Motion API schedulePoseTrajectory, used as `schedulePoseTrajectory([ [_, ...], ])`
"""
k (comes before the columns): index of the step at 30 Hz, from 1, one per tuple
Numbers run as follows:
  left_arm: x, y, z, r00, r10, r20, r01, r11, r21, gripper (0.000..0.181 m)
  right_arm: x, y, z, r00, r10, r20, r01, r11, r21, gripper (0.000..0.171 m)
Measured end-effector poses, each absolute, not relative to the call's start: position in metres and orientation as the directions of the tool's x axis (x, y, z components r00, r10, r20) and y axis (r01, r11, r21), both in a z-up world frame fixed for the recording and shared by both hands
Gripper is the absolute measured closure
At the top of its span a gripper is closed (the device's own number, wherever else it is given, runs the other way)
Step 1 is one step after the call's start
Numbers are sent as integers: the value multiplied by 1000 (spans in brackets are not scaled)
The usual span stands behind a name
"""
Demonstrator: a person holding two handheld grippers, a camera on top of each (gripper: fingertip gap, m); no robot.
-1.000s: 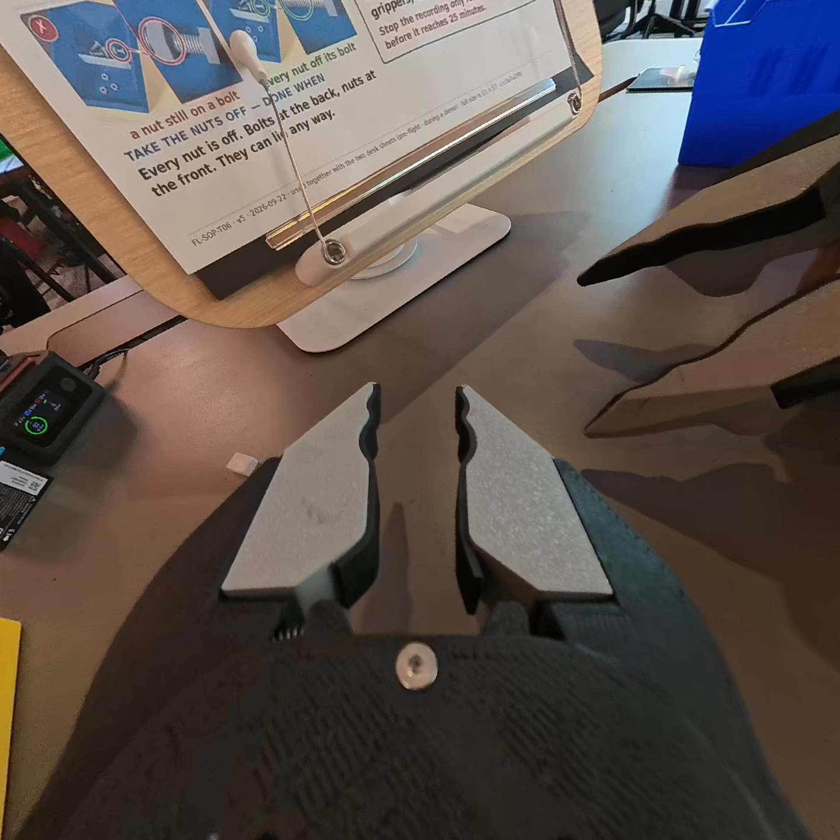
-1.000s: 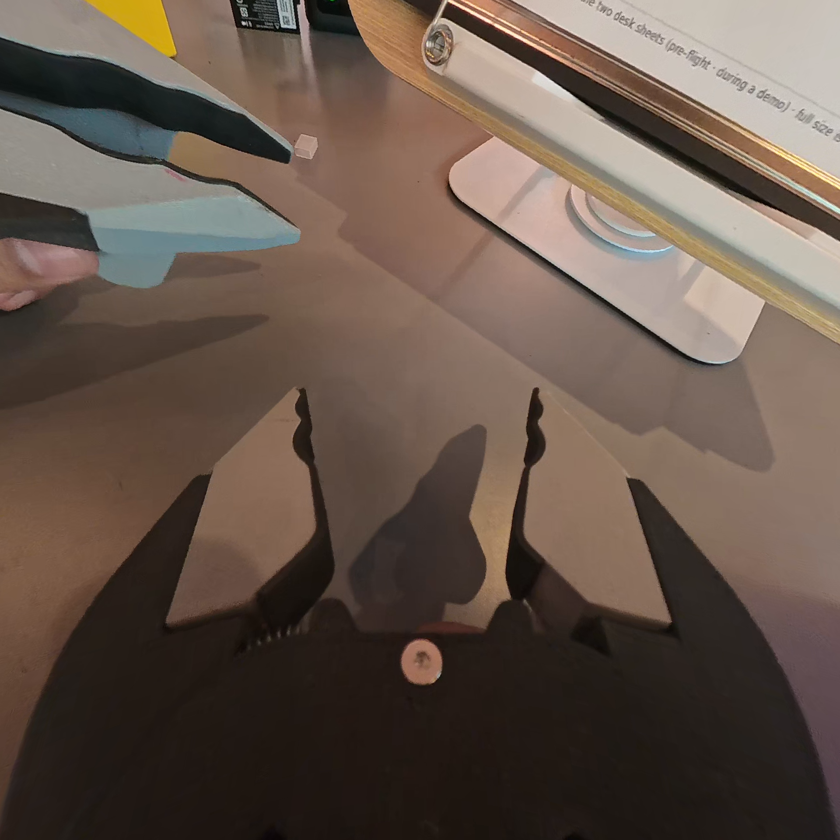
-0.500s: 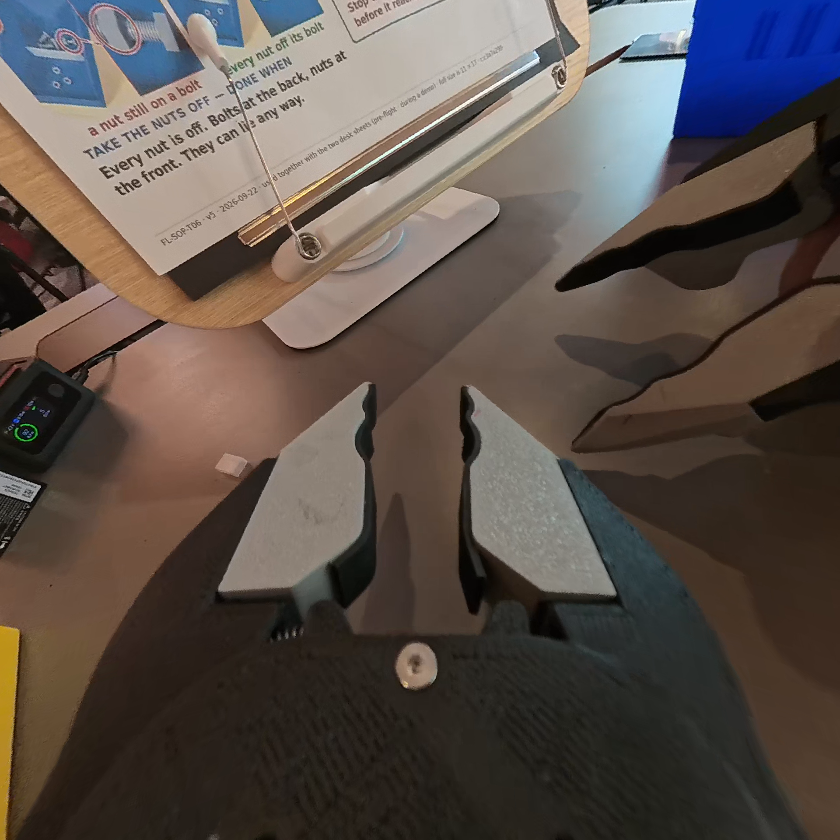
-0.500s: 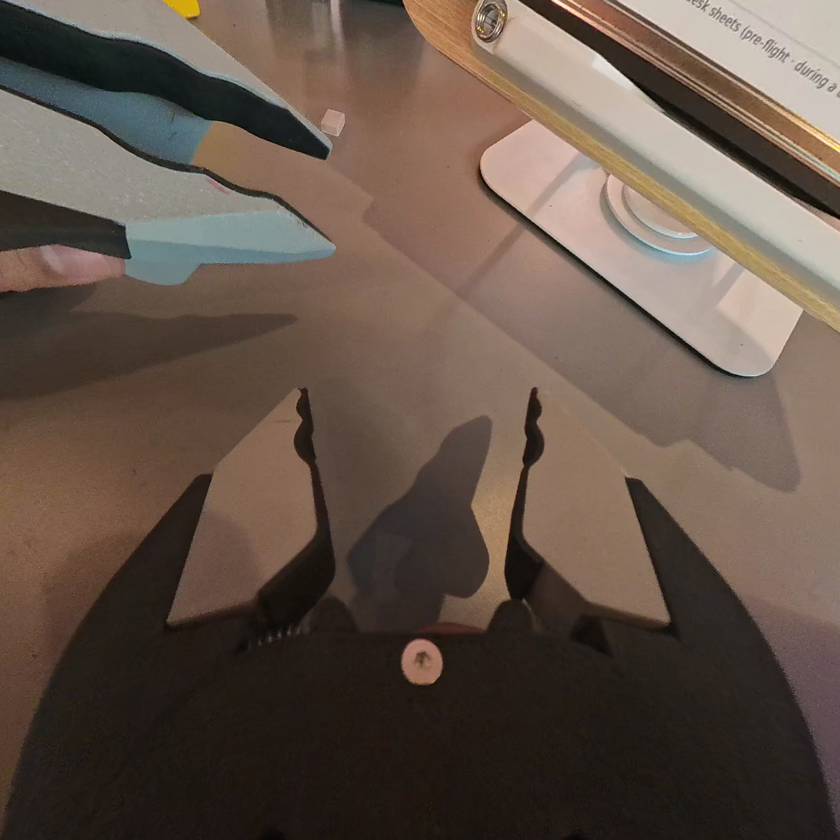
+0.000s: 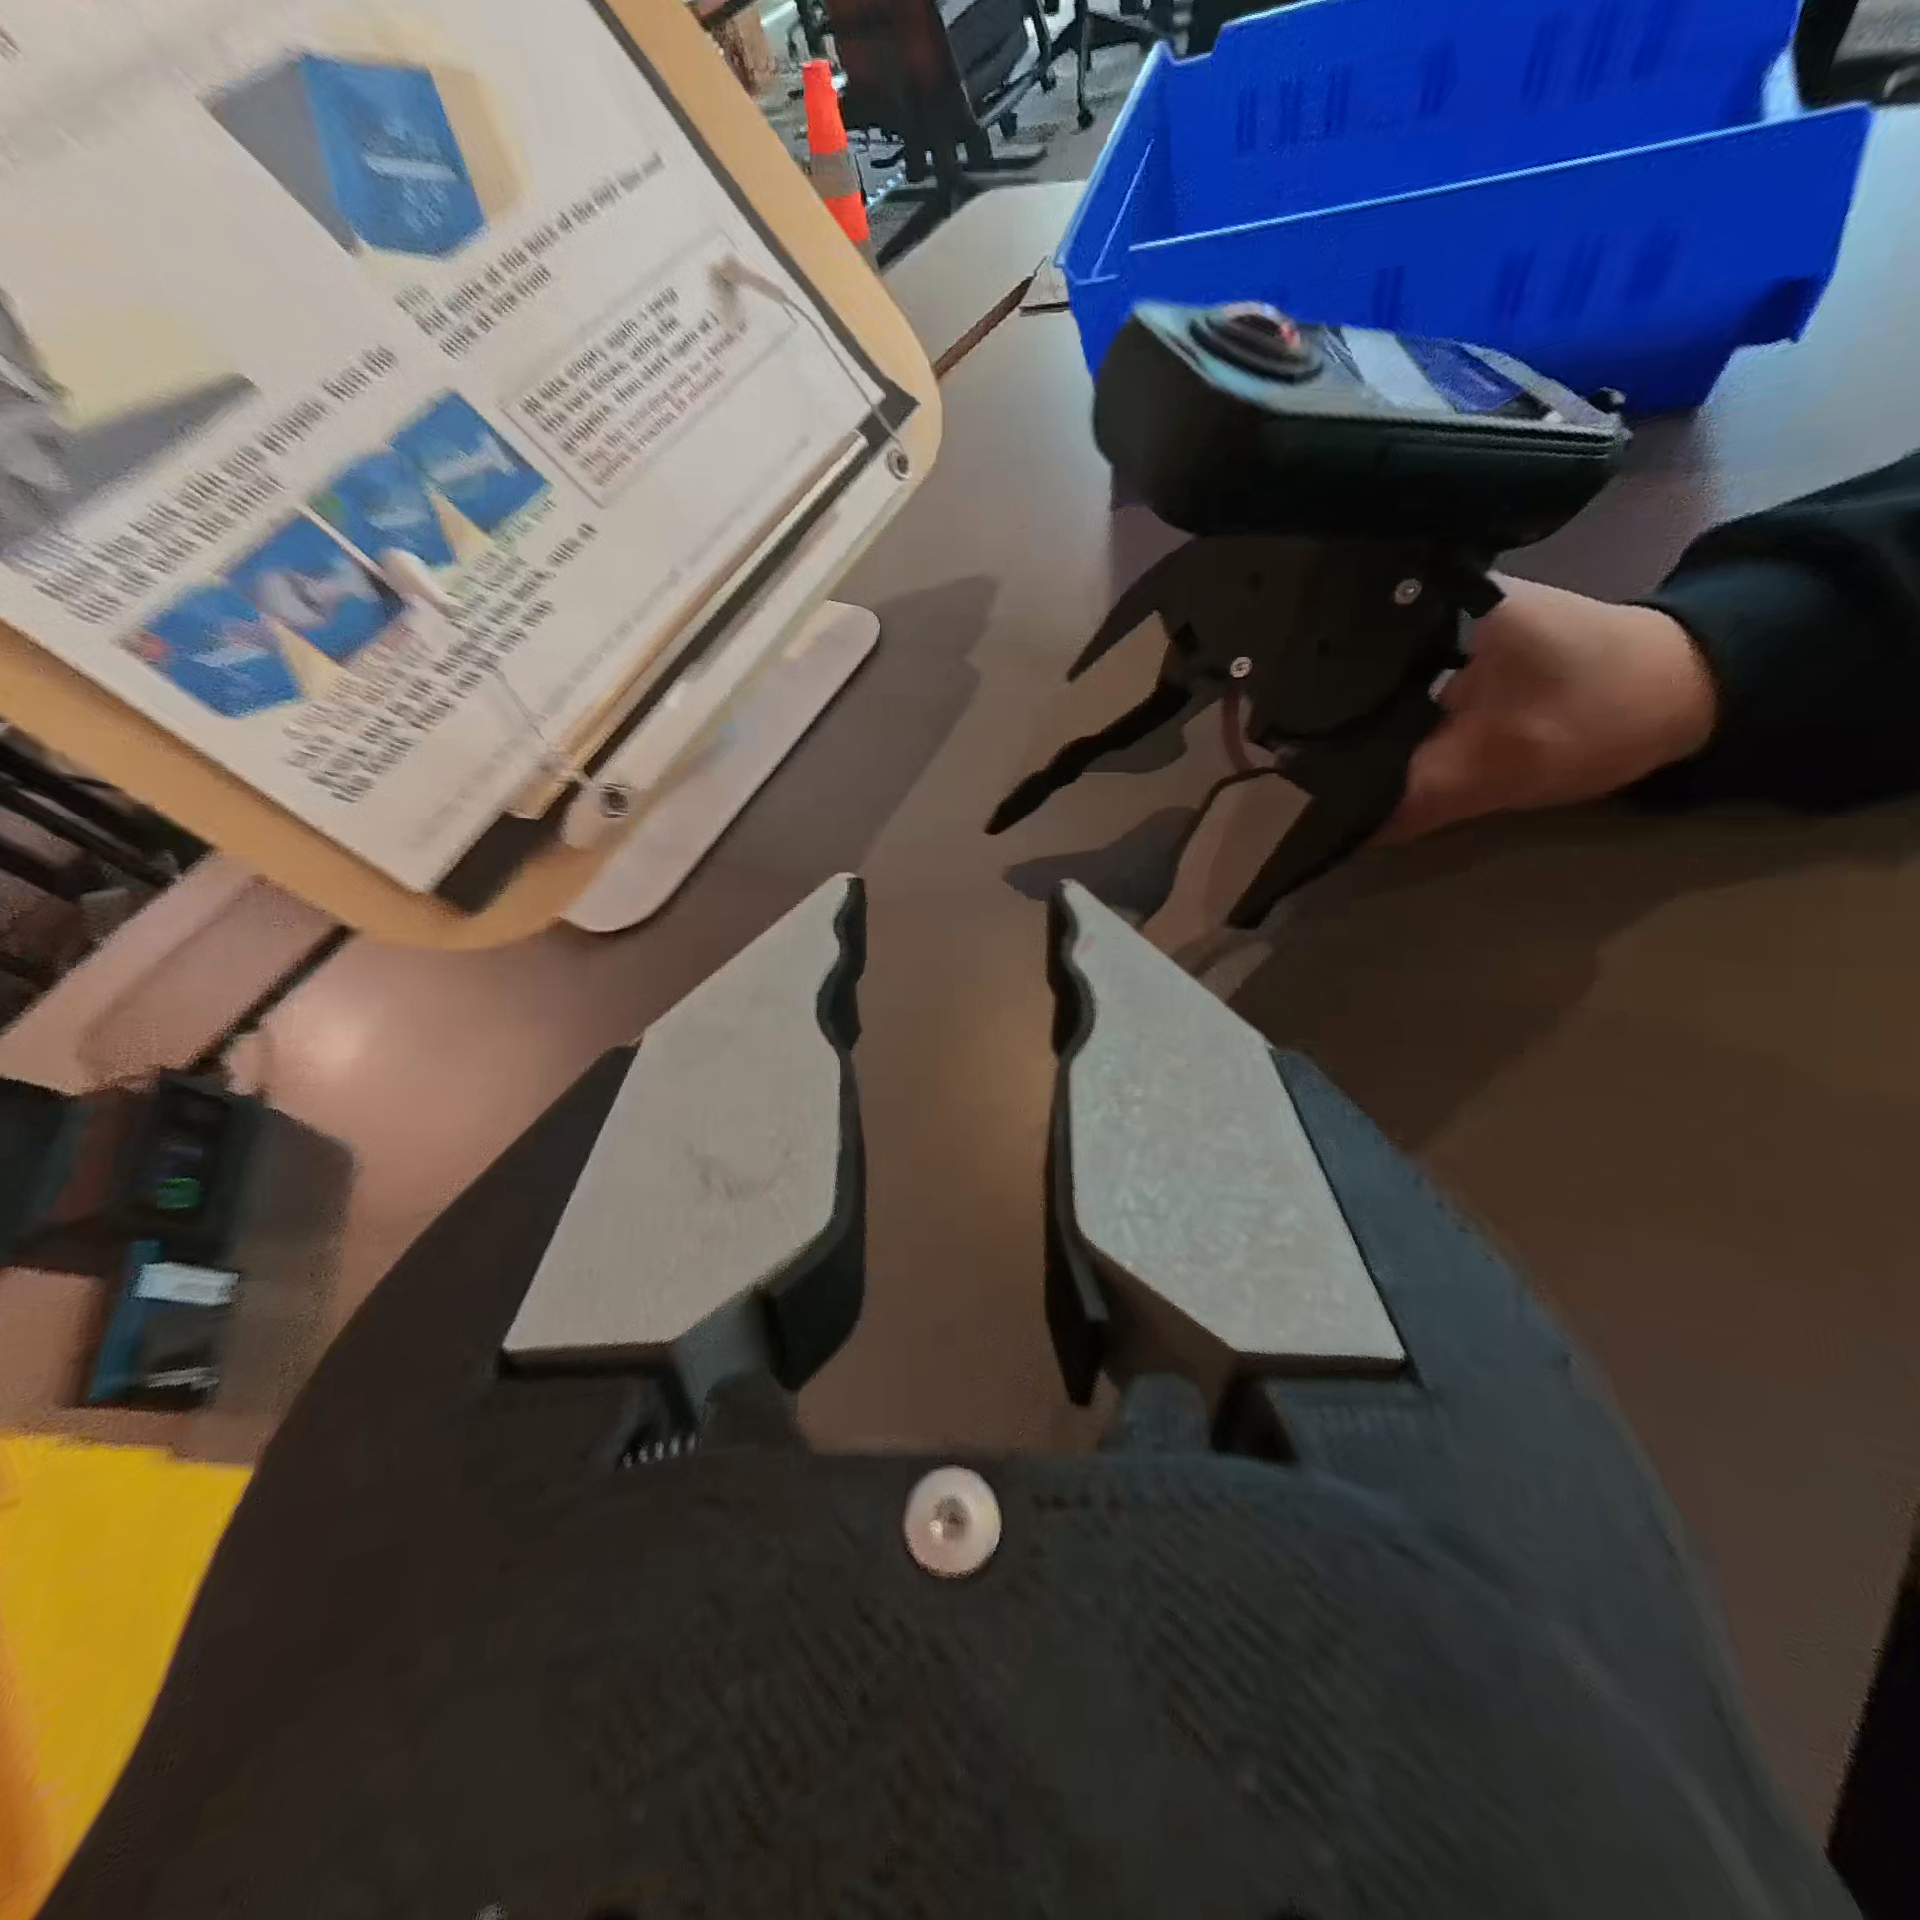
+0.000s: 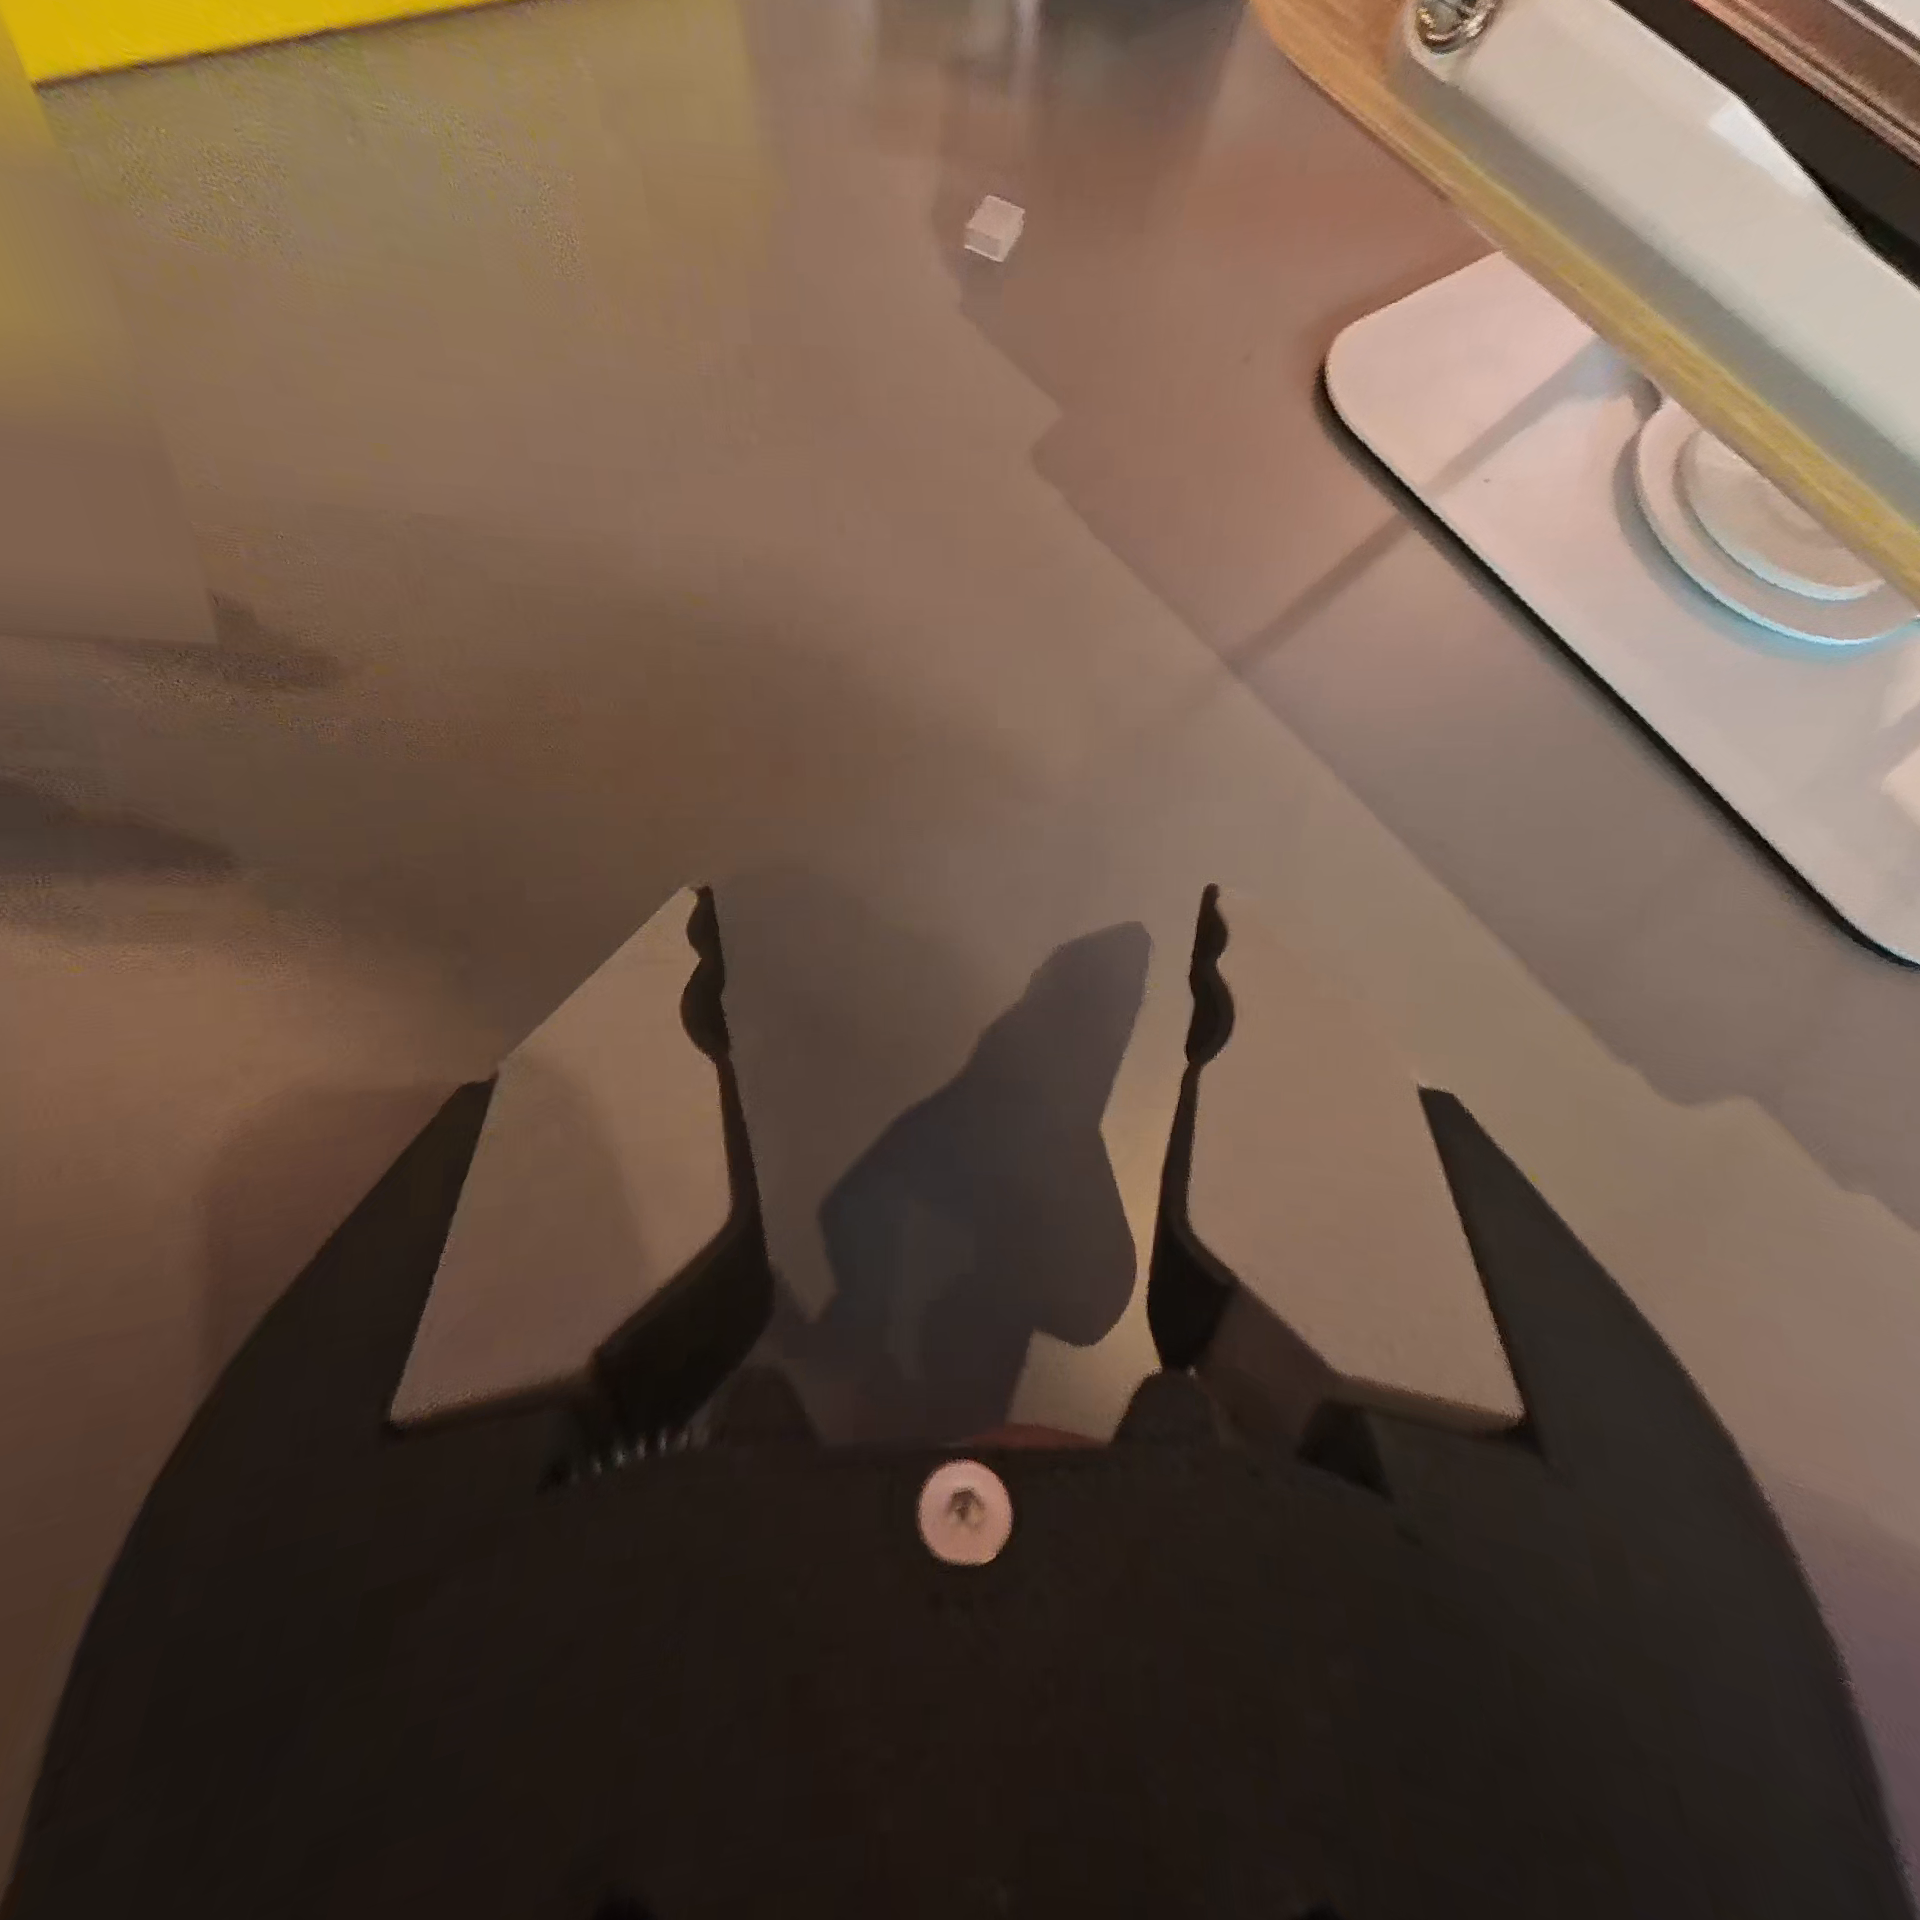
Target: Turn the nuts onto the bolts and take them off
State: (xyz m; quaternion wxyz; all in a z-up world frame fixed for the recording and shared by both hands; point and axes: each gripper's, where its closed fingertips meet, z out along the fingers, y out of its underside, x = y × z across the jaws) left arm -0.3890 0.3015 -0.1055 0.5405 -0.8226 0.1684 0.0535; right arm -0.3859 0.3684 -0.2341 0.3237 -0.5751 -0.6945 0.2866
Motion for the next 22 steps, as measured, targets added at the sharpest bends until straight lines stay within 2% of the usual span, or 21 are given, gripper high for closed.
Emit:
schedulePoseTrajectory([
  [1,-400,294,-92,933,-218,-286,-350,-365,-862,153,-385,366,-235,-145,983,114,614,179,-768,83],
  [3,-434,281,-71,940,-188,-285,-338,-398,-853,147,-383,364,-237,-155,982,111,624,184,-759,83],
  [7,-514,259,-56,958,-124,-259,-287,-478,-830,142,-381,363,-239,-146,982,121,633,187,-751,83],
  [10,-573,244,-65,975,-62,-215,-214,-534,-818,138,-381,365,-237,-134,983,130,625,185,-758,86],
  [13,-605,227,-85,990,-81,-118,-143,-587,-797,137,-381,368,-234,-118,986,117,616,165,-770,87],
  [17,-644,216,-108,987,-65,-147,-154,-645,-748,137,-382,372,-232,-94,993,74,612,116,-782,90],
  [22,-661,211,-150,977,-157,-142,-212,-778,-592,137,-389,384,-231,-44,997,64,610,77,-789,94],
])
